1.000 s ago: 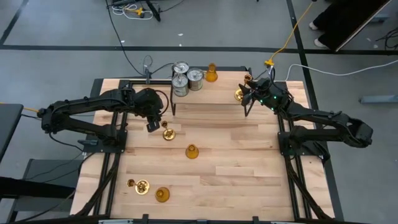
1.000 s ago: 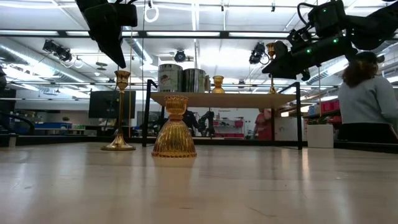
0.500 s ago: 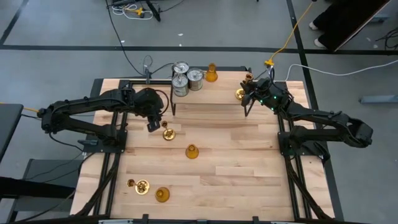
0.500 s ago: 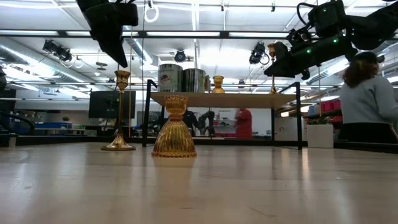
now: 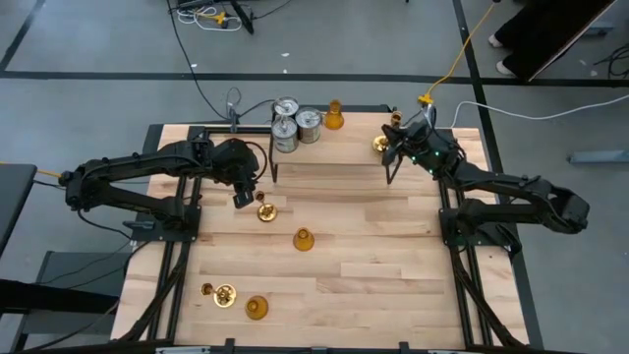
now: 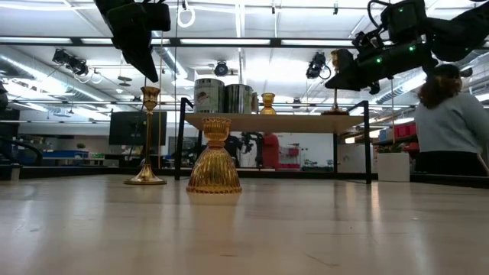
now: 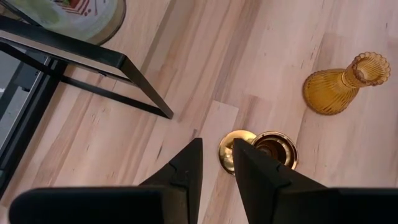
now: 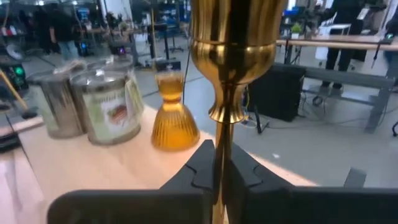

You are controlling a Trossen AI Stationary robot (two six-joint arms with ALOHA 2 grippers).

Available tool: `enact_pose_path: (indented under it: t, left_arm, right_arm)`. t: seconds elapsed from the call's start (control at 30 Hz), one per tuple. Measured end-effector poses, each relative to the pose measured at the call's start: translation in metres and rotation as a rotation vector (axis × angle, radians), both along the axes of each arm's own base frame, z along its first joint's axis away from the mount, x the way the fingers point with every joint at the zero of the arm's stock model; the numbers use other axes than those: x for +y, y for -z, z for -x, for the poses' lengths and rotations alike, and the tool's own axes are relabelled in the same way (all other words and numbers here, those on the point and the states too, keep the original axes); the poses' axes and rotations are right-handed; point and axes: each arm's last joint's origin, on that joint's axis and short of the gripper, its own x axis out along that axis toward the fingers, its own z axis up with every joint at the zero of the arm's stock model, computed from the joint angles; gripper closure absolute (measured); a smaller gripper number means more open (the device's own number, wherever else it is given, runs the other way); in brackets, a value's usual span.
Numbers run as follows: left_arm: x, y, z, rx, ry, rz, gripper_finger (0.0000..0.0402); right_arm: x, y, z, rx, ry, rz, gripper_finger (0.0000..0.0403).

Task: Pick & Place candle stick holders
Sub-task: Adjust the gold candle holder on the shelf

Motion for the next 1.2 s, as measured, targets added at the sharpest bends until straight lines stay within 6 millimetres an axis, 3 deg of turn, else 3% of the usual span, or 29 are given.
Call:
enact_pose_path:
  t: [0.27, 0.4, 0.63, 1.2]
  left_arm:
    - [0.0, 0.0, 0.0, 0.0, 0.0, 0.0, 0.0305]
    - [0.0, 0.0, 0.0, 0.002, -0.006, -0.009, 0.0305]
    - [0.0, 0.0, 0.0, 0.002, -0.006, -0.01, 0.0305]
    - [0.0, 0.0, 0.0, 0.001, -0.008, -0.008, 0.0305]
  right_arm:
    - [-0.016, -0.038, 0.0, 0.04, 0.051, 0.045, 0.0392]
    - [-0.024, -0.048, 0.006, 0.031, 0.097, 0.075, 0.0391]
    - [-0.039, -0.044, 0.01, 0.0, 0.096, 0.042, 0.039]
    - [-0.082, -0.014, -0.019, -0.015, 0.106, 0.024, 0.039]
